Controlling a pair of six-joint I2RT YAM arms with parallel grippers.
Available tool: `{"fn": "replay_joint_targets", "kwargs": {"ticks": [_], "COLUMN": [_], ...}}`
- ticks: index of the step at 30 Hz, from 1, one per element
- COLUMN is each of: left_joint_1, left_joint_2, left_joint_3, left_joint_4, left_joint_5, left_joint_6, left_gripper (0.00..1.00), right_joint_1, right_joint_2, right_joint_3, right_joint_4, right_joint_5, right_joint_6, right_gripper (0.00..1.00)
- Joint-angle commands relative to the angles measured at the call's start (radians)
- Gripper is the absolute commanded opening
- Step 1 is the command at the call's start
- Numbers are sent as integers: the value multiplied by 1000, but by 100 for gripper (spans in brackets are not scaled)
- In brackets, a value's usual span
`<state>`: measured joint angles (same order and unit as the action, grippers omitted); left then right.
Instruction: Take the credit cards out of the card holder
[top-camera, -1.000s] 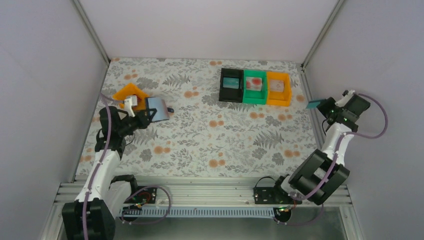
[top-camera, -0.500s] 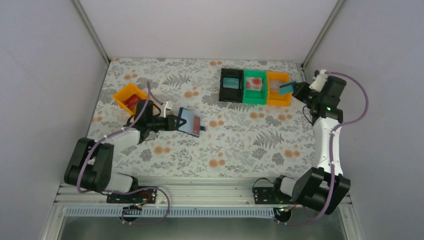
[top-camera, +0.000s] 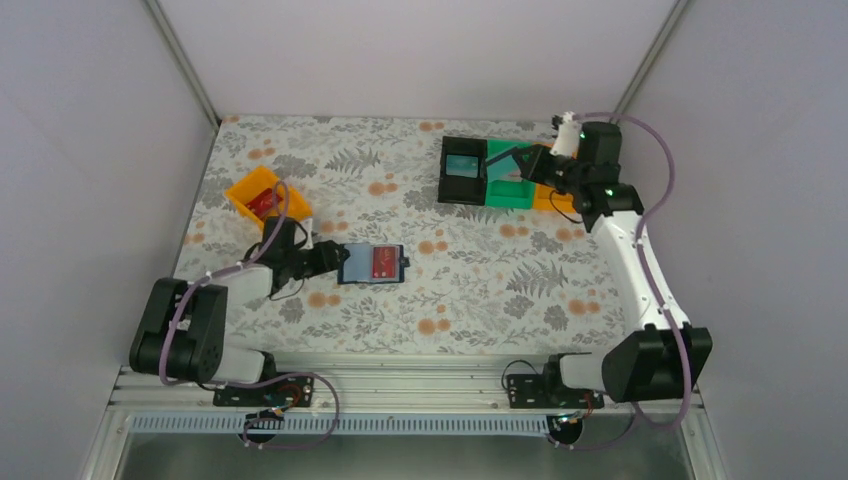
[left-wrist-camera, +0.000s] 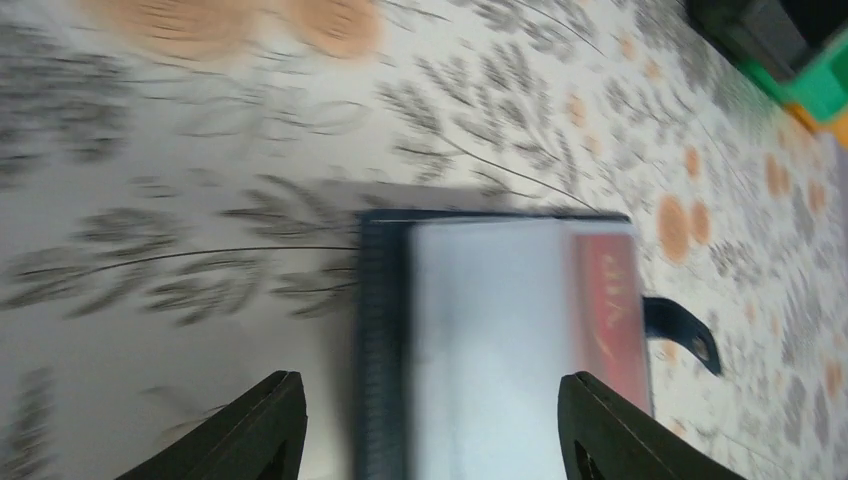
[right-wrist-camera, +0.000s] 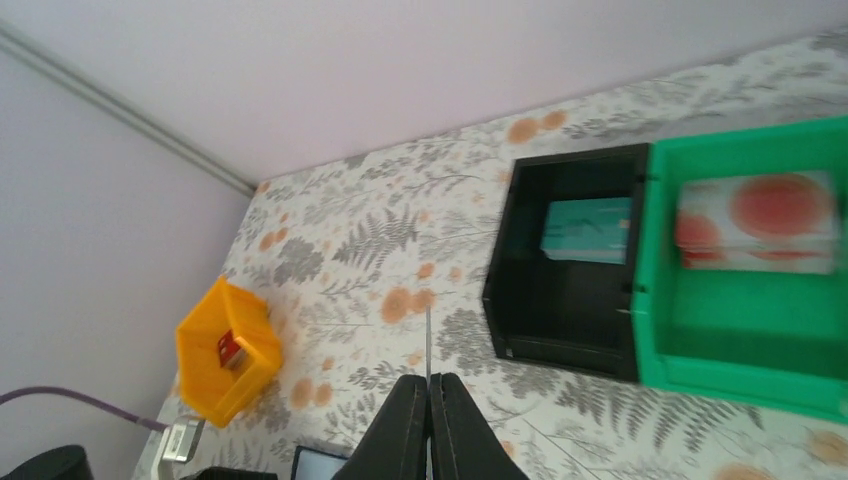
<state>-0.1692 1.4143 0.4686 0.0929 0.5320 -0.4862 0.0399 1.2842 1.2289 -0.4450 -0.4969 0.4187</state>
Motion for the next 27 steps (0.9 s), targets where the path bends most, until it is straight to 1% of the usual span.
{"fn": "replay_joint_targets", "kwargs": {"ticks": [1,4,6,8,10,12,13,14,15,16,17,18,19,20,21,22,24,26,27], "left_joint_1": [53,82,90,89,86,82,81,81,78,73,65,59,56,56,56,53,40,24,20], "left_joint_2": [-96,-175,-239,-308,-393,-497,-562,-594,-606,-601,-578,-543,-499,-458,-418,-363,-364,-367,-365], "left_joint_3": [-25,-27,-4,42,80,112,135,166,215,276,339,408,461,509,543,596,618,632,632], "left_joint_4": [-83,-107,-119,-113,-91,-63,-69,-120,-207,-332,-500,-646,-770,-846,-887,-923,-955,-978,-980], "left_joint_5": [-136,-109,-43,95,251,400,475,544,617,676,728,753,764,766,768,803,838,844,839], "left_joint_6": [-13,-4,25,74,137,247,332,427,537,738,918,1063,1164,1205,1200,1183,1245,1286,1287], "left_gripper": [64,64,60,57,57,57,58,59,61,64,69,74,81,83,84,81,77,71,61], "right_joint_1": [110,191,237,284,334,404,443,473,502,530,558,586,620,654,688,774,809,834,846], "right_joint_2": [69,108,132,151,151,143,139,141,153,171,199,239,268,292,315,367,401,409,411], "right_joint_3": [128,202,248,293,334,381,403,424,450,484,521,564,602,639,683,754,772,770,772], "right_joint_4": [-56,-91,-115,-134,-140,-169,-187,-210,-239,-297,-349,-398,-443,-480,-516,-605,-635,-627,-622], "right_joint_5": [40,47,44,-6,-117,-243,-271,-291,-298,-298,-296,-294,-294,-294,-284,-231,-194,-183,-180], "right_joint_6": [-21,-42,-65,-127,-232,-357,-409,-449,-481,-506,-538,-561,-581,-601,-618,-648,-650,-640,-636], "right_gripper": [4,4,4,4,4,4,4,4,4,4,4,4,4,4,4,4,4,4,4]}}
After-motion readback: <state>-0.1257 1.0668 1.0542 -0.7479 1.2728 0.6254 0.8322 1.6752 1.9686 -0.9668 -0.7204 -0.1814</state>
